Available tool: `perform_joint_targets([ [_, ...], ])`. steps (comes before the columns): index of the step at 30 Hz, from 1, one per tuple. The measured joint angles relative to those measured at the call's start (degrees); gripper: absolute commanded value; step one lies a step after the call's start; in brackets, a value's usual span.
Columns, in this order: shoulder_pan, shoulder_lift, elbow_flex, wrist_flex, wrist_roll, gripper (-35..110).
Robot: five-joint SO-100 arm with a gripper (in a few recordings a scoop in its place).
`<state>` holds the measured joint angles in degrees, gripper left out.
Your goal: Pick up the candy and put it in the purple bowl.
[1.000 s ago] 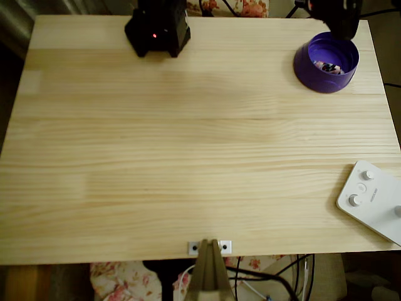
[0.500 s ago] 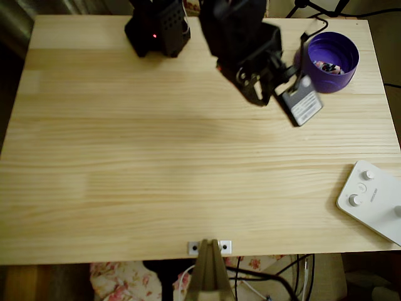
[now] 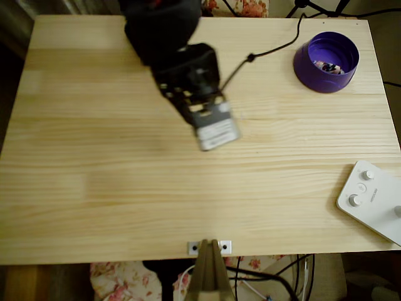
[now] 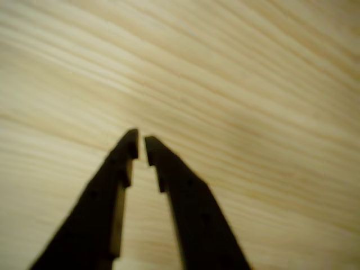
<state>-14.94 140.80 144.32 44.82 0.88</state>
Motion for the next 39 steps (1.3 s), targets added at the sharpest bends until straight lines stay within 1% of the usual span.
perform_joint_targets([
  [8, 12.92, 16.44, 13.62, -0.18, -1.58, 0],
  [13, 15.64, 21.18, 17.31, -0.53, -1.32, 0],
  [16, 16.88, 24.61, 21.36, -2.99, -0.70, 0],
  [18, 17.40, 29.71, 25.66, -4.83, -0.70, 0],
  [22, 19.25, 38.67, 29.79, -3.78, -1.58, 0],
  [29, 22.15, 38.23, 29.88, -3.78, -1.23, 0],
  [30, 22.15, 38.94, 29.88, -3.43, -1.23, 0],
  [35, 21.88, 45.62, 30.67, 5.54, -0.44, 0],
  [39, 21.80, 47.02, 30.67, 7.03, -0.26, 0],
])
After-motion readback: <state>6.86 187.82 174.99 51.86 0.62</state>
